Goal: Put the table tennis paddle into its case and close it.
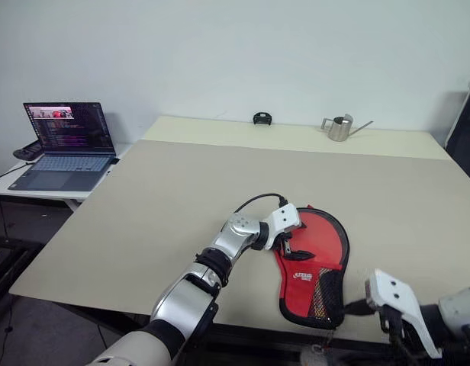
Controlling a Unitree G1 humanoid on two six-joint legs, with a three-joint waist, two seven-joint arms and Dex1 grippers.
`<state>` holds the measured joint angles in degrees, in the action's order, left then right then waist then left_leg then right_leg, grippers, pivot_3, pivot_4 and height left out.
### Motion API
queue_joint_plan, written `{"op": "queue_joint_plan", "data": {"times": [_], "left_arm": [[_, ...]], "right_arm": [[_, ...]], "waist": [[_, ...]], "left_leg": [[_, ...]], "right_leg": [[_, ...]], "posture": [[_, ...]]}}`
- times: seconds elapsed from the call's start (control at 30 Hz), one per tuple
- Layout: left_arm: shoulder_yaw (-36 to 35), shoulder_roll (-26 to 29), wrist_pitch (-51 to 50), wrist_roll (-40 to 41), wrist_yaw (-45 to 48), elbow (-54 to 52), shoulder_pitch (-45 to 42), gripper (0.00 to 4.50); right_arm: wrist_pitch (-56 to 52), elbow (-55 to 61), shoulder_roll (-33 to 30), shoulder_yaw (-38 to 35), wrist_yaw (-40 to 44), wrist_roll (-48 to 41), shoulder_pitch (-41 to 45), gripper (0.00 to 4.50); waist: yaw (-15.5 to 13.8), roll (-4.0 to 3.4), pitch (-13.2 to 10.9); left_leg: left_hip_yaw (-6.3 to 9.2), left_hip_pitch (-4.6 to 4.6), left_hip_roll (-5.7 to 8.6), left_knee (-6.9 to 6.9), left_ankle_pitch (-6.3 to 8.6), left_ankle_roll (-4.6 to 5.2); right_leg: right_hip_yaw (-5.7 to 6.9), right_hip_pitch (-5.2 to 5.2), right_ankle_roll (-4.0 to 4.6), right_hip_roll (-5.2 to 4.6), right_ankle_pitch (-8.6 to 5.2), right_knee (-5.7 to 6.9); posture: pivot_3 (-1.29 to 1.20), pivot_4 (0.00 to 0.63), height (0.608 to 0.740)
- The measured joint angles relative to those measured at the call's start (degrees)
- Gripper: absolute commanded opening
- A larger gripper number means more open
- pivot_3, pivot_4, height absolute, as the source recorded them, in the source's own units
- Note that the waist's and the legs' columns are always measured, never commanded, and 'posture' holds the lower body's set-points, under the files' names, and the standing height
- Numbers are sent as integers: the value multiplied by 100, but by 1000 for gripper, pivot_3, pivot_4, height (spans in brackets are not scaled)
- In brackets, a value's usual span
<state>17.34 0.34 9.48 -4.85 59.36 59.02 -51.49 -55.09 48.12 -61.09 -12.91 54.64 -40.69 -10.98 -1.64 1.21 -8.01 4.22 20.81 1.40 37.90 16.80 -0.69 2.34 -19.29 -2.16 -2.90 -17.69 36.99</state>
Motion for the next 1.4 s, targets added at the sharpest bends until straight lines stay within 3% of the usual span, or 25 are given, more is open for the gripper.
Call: {"op": "queue_joint_plan", "data": {"times": [0.2,0.37,0.67,0.97,1.17,1.4], "left_arm": [[-144,106,-136,291,609,-505,292,4500],[-173,379,-607,637,1269,-1334,590,4500],[-635,1349,-1753,1422,1485,-3339,1145,4500],[-1901,2205,-2608,2036,111,-5180,2007,4500],[-2012,2297,-2802,2035,-683,-5979,2686,4500],[-1914,2418,-2759,1990,-945,-6051,2864,4500]], "right_arm": [[-34,-1045,579,-45,-597,-162,1495,4477],[684,-1964,1079,134,-809,308,1970,4477],[2121,-3560,1790,649,-589,1073,2650,4477],[3533,-6241,2002,1051,104,1923,4017,4477],[4044,-7538,1931,982,418,2162,4416,4477],[4319,-8294,1839,966,556,2415,4876,4477]], "waist": [[27,-24,-9],[39,-26,-38],[85,-58,-123],[178,-69,-136],[136,-69,-136],[171,-76,-140]], "left_leg": [[-1,17,2,-11,2,4],[-5,95,7,3,-6,-11],[-10,102,8,11,-8,-14],[-22,98,8,14,-9,-15],[-22,101,8,14,-9,-16],[-30,91,7,17,-11,-19]], "right_leg": [[-1,-25,30,-2,3,4],[-3,-102,33,-4,-2,13],[-11,-116,34,-9,-1,31],[-23,-121,35,-14,-1,43],[-22,-121,36,-17,0,40],[-29,-123,39,-18,-1,62]], "posture": [[0,150,740],[0,150,740],[0,150,740],[0,150,740],[0,150,740],[0,150,740]]}}
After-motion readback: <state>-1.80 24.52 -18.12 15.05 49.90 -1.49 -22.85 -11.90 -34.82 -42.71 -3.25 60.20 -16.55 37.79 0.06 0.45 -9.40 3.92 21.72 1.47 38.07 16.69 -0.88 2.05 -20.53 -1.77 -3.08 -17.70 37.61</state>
